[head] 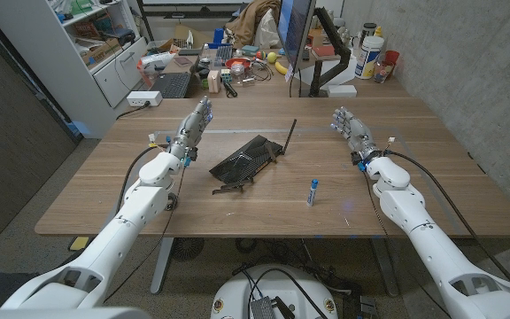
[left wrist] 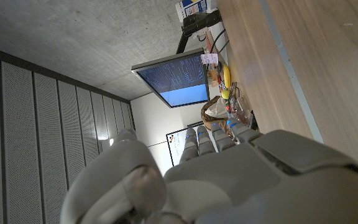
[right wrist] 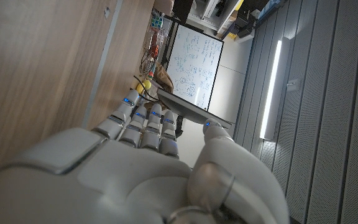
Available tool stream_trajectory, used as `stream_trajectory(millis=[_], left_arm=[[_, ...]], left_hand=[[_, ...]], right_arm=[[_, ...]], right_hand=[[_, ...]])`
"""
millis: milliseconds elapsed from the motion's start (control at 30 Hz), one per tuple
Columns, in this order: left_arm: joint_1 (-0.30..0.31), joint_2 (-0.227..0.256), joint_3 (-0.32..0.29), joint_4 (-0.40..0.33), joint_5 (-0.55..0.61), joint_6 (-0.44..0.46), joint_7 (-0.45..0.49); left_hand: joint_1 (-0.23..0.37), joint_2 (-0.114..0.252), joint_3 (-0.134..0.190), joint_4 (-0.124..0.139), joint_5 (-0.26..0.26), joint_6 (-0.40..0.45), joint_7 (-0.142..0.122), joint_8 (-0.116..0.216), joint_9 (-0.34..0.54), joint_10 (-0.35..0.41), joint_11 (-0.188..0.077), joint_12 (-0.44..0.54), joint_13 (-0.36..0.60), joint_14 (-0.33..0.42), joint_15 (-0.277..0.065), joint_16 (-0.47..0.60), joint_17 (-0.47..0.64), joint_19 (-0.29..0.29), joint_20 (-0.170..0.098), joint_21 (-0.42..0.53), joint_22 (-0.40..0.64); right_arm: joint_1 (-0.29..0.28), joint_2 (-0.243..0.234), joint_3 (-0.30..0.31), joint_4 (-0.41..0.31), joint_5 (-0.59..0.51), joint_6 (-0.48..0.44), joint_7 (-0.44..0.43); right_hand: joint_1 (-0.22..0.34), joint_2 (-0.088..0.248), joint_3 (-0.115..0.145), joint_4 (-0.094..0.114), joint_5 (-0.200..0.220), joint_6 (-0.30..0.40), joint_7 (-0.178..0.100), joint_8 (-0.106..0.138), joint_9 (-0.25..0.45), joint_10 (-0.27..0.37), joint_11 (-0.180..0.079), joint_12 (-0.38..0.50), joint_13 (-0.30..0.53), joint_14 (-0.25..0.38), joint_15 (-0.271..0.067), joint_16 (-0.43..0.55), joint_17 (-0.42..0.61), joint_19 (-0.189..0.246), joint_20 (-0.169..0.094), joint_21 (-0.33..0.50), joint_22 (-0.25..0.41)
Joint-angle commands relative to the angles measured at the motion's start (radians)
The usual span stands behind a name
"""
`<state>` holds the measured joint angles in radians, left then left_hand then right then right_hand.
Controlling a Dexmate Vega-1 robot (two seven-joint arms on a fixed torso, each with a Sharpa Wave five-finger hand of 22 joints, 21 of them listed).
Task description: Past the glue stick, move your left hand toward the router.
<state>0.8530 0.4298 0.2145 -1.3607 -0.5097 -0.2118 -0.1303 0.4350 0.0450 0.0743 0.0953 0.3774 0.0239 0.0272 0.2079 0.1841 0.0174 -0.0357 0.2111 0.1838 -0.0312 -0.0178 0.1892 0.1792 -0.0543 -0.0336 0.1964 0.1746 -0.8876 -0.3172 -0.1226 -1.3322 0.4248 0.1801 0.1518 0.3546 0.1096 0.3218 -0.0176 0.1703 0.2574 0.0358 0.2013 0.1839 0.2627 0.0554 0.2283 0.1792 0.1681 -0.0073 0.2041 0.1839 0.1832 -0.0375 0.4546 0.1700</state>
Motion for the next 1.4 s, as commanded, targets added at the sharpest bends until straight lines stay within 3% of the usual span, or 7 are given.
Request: stream_trajectory(millis=[33,900,1400], left_arm=[[-0.015,-0.007,-0.001,-0.022,0.031,-0.011,-0.012],[0.055,0.031,-0.021,-0.158,0.088,-0.047,0.013],[0.055,0.048,-0.010,-0.183,0.140,-0.057,0.020]], left_hand=[[0.013,0.006,-0.003,0.001,0.004,0.016,-0.003,0.005,0.001,0.007,-0.004,0.005,0.006,0.002,-0.002,0.007,0.004,-0.005,-0.016,0.004,0.005],[0.022,0.015,-0.002,-0.002,0.005,0.034,-0.007,0.007,0.002,0.018,-0.006,0.005,0.006,0.010,-0.002,0.006,0.004,-0.007,0.001,0.003,0.005],[0.029,0.019,-0.002,-0.006,0.004,0.050,-0.010,0.009,0.002,0.025,-0.009,0.005,0.006,0.016,-0.007,0.006,0.003,-0.014,0.008,0.001,0.005]], right_arm=[[0.015,0.028,0.038,0.022,-0.027,0.013,0.024],[0.027,0.057,0.065,0.037,-0.063,0.012,0.030],[0.050,0.061,0.066,0.062,-0.074,0.018,0.047]], right_hand=[[0.007,-0.003,0.001,-0.007,0.006,0.007,-0.001,0.003,0.003,0.008,-0.002,-0.002,0.003,0.003,0.004,-0.002,0.002,0.008,-0.020,-0.003,0.005],[0.007,0.000,0.002,-0.011,0.007,0.014,0.000,0.002,0.004,0.013,-0.001,-0.003,0.004,0.006,0.009,-0.005,0.002,0.010,-0.014,-0.012,0.005],[0.006,0.000,0.002,-0.012,0.006,0.015,-0.001,0.001,0.004,0.016,0.001,-0.004,0.004,0.008,0.008,-0.006,0.002,0.013,-0.014,-0.019,0.005]])
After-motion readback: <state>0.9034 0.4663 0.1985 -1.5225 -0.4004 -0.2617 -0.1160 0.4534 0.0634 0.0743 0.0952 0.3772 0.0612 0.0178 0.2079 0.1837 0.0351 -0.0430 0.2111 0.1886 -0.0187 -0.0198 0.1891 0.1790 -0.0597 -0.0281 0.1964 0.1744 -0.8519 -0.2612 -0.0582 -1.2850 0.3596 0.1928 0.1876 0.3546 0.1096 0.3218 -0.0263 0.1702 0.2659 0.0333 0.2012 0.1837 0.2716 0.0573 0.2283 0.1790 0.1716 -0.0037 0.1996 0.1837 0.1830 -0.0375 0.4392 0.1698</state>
